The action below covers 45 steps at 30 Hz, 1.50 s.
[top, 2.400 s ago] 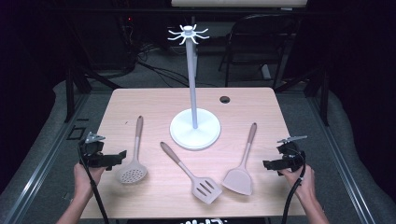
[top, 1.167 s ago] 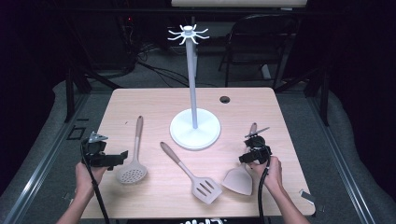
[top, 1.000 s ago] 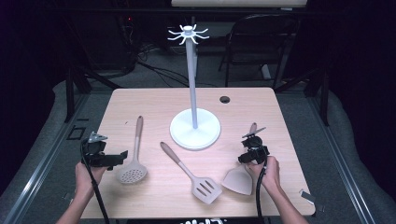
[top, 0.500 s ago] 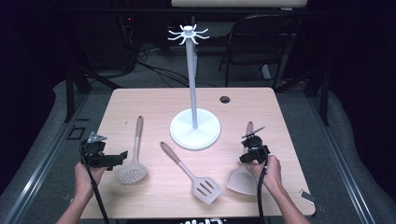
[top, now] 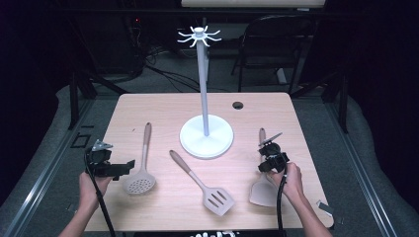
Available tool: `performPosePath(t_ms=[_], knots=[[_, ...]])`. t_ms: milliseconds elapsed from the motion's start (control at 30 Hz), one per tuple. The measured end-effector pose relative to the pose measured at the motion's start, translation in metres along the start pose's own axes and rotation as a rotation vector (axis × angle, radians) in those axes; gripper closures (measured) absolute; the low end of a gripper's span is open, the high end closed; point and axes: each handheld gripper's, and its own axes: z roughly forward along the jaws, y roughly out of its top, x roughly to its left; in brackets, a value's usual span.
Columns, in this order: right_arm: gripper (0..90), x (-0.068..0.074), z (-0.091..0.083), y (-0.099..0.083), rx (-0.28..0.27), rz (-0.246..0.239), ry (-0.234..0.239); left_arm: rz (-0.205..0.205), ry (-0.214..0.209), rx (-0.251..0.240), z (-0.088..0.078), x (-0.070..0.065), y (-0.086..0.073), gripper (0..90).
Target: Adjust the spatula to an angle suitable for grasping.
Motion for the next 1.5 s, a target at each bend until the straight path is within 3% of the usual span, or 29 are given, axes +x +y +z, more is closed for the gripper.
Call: performPosePath(t_ms=[400, 467, 500, 1000, 1100, 1167, 1400, 1500], knots=[[65.9, -0.0031, -0.0021, 0.0014, 0.047, -0.039, -0.008, 0.004, -0.005, 0.009, 0.0006, 0.0008, -0.0005, 0.5], [65.9, -0.0053, -0.0031, 0.0012, 0.055, -0.024, 0.005, 0.006, -0.004, 0.01, 0.0006, 0.0005, -0.0005, 0.5], [65.7, -0.0056, -0.0018, -0.0007, 0.03, -0.013, 0.013, 0.005, -0.004, 0.009, 0.0008, 0.0002, -0.0004, 0.5], [67.2, -0.0054, 0.0021, -0.0026, -0.026, 0.024, 0.005, 0.024, -0.006, 0.024, 0.0042, -0.0048, 0.0008, 0.5], [68.8, -0.0066, -0.0001, -0.0007, 0.0, -0.008, 0.014, 0.02, -0.006, 0.024, 0.0038, -0.0044, 0.0003, 0.5], [69.5, -0.0045, 0.0008, -0.0015, -0.016, -0.002, 0.014, 0.02, -0.005, 0.023, 0.0038, -0.0037, 0.0, 0.5], [71.1, -0.0059, -0.0051, -0.0031, 0.067, -0.085, 0.026, 0.023, -0.006, 0.025, 0.0032, -0.003, 0.0, 0.5], [71.2, -0.0075, -0.0062, -0.0037, 0.085, -0.086, 0.043, 0.024, -0.007, 0.026, 0.0035, -0.0038, 0.0002, 0.5]])
